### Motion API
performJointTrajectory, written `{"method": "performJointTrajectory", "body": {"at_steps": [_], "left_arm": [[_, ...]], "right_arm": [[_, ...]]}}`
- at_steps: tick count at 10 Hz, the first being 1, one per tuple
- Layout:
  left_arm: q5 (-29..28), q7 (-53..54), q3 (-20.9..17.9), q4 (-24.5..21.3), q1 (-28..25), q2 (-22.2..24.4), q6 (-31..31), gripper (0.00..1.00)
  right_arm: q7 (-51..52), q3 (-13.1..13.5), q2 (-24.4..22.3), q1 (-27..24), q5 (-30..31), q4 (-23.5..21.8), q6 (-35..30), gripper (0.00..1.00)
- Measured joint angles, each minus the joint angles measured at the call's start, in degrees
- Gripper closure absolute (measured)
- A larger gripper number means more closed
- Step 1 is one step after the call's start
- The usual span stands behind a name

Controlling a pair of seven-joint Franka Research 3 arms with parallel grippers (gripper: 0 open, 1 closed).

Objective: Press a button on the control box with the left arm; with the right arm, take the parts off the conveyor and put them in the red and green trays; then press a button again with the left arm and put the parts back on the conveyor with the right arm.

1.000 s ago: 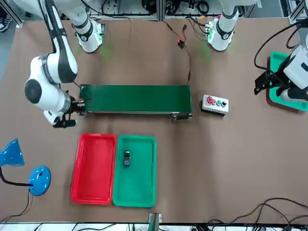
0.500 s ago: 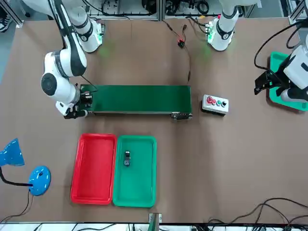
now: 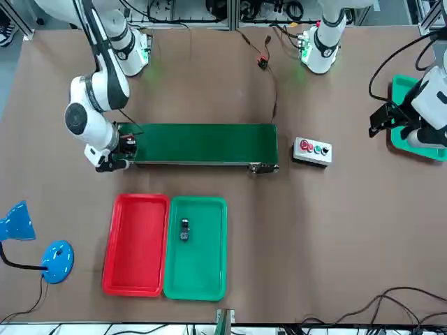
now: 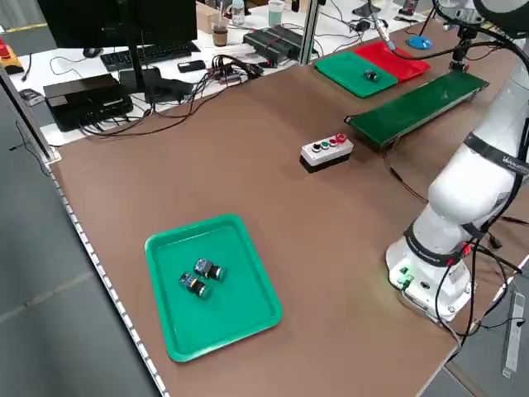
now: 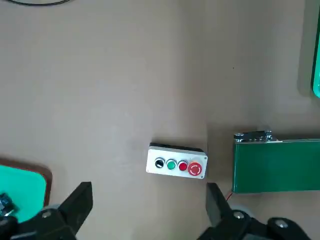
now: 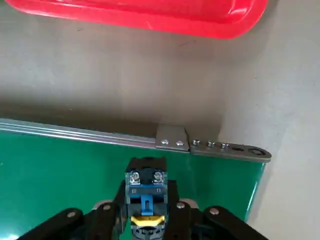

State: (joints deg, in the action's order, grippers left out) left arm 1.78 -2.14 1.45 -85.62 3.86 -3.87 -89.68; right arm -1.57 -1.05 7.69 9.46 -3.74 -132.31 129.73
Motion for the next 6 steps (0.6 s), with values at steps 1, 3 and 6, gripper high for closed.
{"method": "performJointTrajectory", "body": {"at_steps": [1,3,6], "left_arm": [[0.00,0.00,0.01,0.00,0.00,0.00,0.00,0.00],[0.00,0.00,0.02,0.00,0.01,0.00,0.00,0.00],[0.00,0.00,0.03,0.00,0.01,0.00,0.00,0.00]], "right_arm": [[0.01,0.00,0.41,0.06,0.03,-0.65,1.00,0.67],[0.01,-0.01,0.77,0.61,0.07,-1.56,2.16,0.67],[0.01,0.00,0.84,0.80,0.18,-1.71,2.36,0.65]]}}
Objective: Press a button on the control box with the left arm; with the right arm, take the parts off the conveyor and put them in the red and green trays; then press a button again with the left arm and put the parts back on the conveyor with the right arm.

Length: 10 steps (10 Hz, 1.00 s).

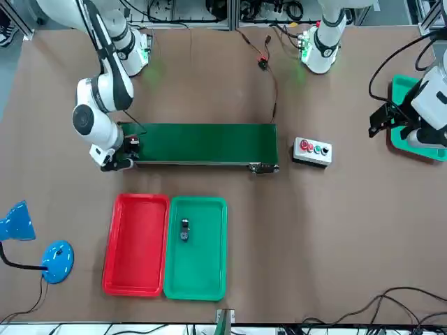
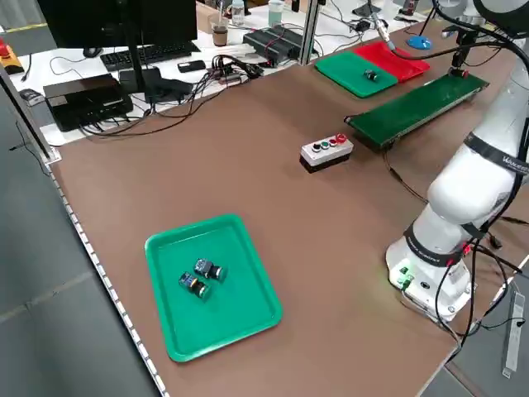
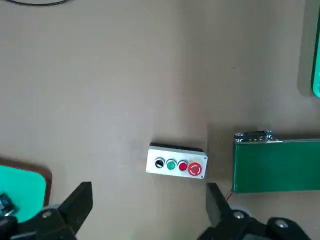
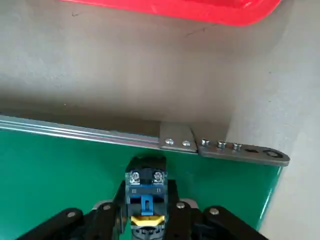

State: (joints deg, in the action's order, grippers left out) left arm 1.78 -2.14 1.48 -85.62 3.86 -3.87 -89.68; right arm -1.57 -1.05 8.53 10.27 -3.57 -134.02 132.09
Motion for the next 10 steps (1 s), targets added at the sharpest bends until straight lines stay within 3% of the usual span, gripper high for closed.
{"method": "performJointTrajectory", "body": {"at_steps": [1,4,5,6,7,8,10], "left_arm": [[0.00,0.00,0.00,0.00,0.00,0.00,0.00,0.00],[0.00,0.00,-0.02,0.00,0.00,0.00,0.00,0.00],[0.00,0.00,-0.02,0.00,0.00,0.00,0.00,0.00],[0.00,0.00,-0.03,0.00,-0.01,0.00,0.00,0.00],[0.00,0.00,-0.02,0.00,0.00,0.00,0.00,0.00],[0.00,0.00,-0.01,0.00,0.00,0.00,0.00,0.00],[0.00,0.00,0.01,0.01,0.00,0.00,0.00,0.00]], "right_arm": [[0.00,0.00,0.02,0.03,0.00,-0.07,0.00,0.65],[0.00,0.00,0.06,0.09,0.01,0.71,-0.64,0.23],[0.00,0.00,-0.01,0.13,0.02,3.33,-3.67,0.07],[0.04,-0.05,-0.05,0.61,0.04,9.12,-9.77,0.00],[-0.41,-0.07,0.25,2.17,0.01,16.22,-15.42,0.00],[-1.90,-0.11,1.59,3.86,-0.10,22.58,-17.93,0.00],[-5.28,-0.15,8.26,6.31,-0.33,32.13,-16.76,0.01]]}}
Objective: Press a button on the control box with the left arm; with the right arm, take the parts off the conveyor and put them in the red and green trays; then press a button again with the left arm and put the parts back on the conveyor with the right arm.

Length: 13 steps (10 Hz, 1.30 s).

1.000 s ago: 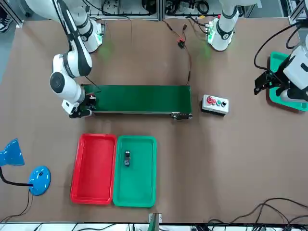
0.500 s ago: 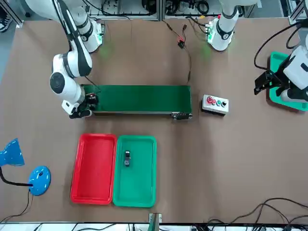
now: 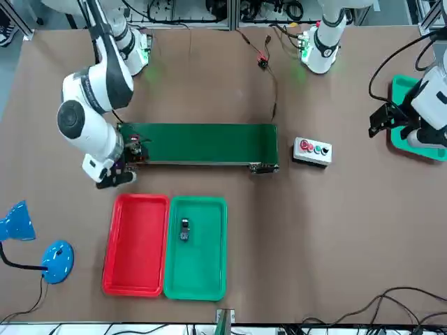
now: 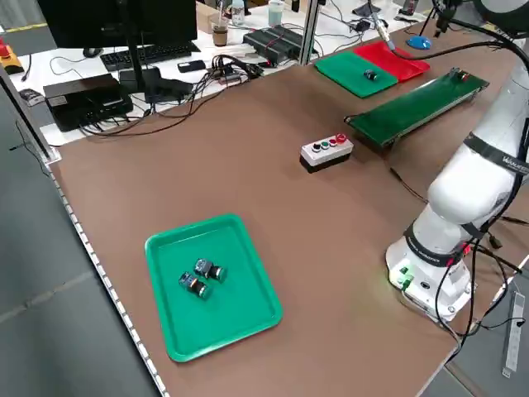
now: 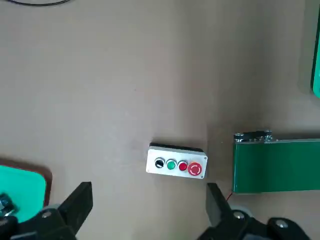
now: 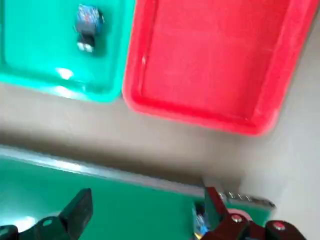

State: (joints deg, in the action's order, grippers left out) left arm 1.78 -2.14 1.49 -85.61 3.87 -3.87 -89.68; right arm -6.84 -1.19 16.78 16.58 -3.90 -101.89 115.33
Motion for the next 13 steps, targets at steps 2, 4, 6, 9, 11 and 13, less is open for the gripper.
{"method": "performJointTrajectory", "body": {"at_steps": [2,4,6,9,11,13], "left_arm": [[0.00,0.00,-0.01,0.01,0.00,0.00,0.00,0.00],[0.00,0.00,0.01,0.01,0.00,0.00,0.00,0.00],[0.00,0.00,0.02,0.01,0.01,0.00,0.00,0.00],[0.00,0.00,0.01,0.01,0.00,0.00,0.00,0.00],[0.00,0.00,0.01,0.01,0.00,0.00,0.00,0.00],[0.00,0.00,0.02,0.01,0.00,0.00,0.00,0.00]], "right_arm": [[-9.84,-0.02,9.61,2.23,-0.16,5.78,12.55,0.01],[-17.47,-0.02,17.67,4.78,-0.11,7.17,25.88,0.01],[-22.38,0.02,21.58,6.67,-0.07,7.81,32.90,0.04],[-29.59,0.06,23.81,7.32,-0.08,8.29,39.27,0.11],[-33.31,0.45,25.22,8.32,-0.08,8.49,41.62,0.15],[-34.58,2.73,27.09,10.77,-0.07,10.38,41.71,0.15]]}}
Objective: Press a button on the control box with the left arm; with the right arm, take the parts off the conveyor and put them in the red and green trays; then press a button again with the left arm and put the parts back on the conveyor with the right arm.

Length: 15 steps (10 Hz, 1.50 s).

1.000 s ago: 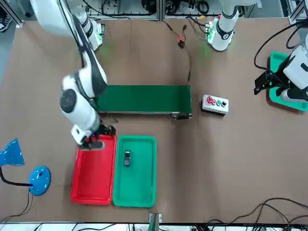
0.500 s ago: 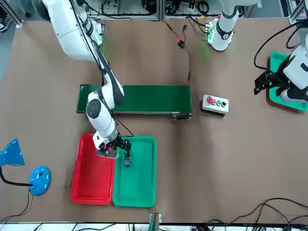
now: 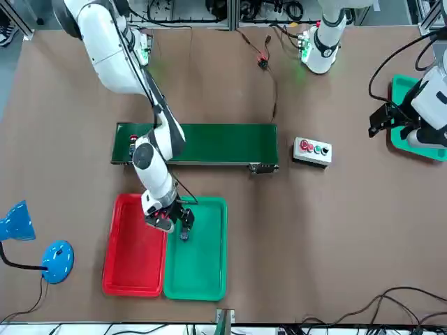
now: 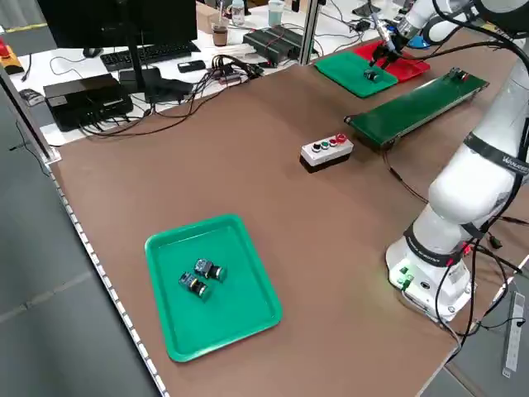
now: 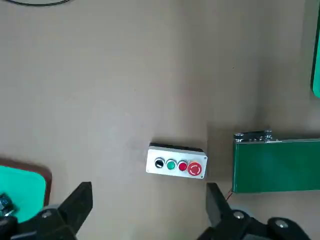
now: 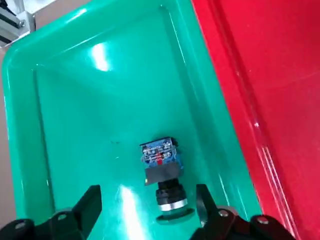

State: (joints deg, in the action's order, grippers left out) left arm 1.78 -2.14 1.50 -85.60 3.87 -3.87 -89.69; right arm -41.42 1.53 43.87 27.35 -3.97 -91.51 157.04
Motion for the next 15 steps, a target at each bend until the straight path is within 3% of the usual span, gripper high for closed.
{"method": "performJointTrajectory", "body": {"at_steps": [5,8,10,11,13,15], "left_arm": [[0.00,0.00,0.00,0.00,0.00,0.00,0.00,0.00],[0.00,0.00,0.00,0.00,0.00,0.00,0.00,0.00],[0.00,0.00,0.00,0.00,0.00,0.00,0.00,0.00],[0.00,0.00,-0.01,0.00,0.00,0.00,0.00,0.00],[0.00,0.00,-0.03,0.00,0.00,0.00,0.00,0.00],[0.00,0.00,-0.03,0.00,0.00,0.00,0.00,0.00]], "right_arm": [[-0.24,2.48,5.80,1.08,1.97,6.05,0.22,0.15],[-0.24,2.46,7.23,1.68,2.38,6.47,3.44,0.21],[-0.25,2.47,7.45,1.72,2.47,6.55,3.75,0.30],[-0.31,2.47,7.45,1.72,2.47,6.61,3.75,0.42],[-0.35,2.48,7.45,1.72,2.47,6.70,3.76,0.48],[-0.38,2.48,7.45,1.72,2.48,6.89,3.80,0.59]]}}
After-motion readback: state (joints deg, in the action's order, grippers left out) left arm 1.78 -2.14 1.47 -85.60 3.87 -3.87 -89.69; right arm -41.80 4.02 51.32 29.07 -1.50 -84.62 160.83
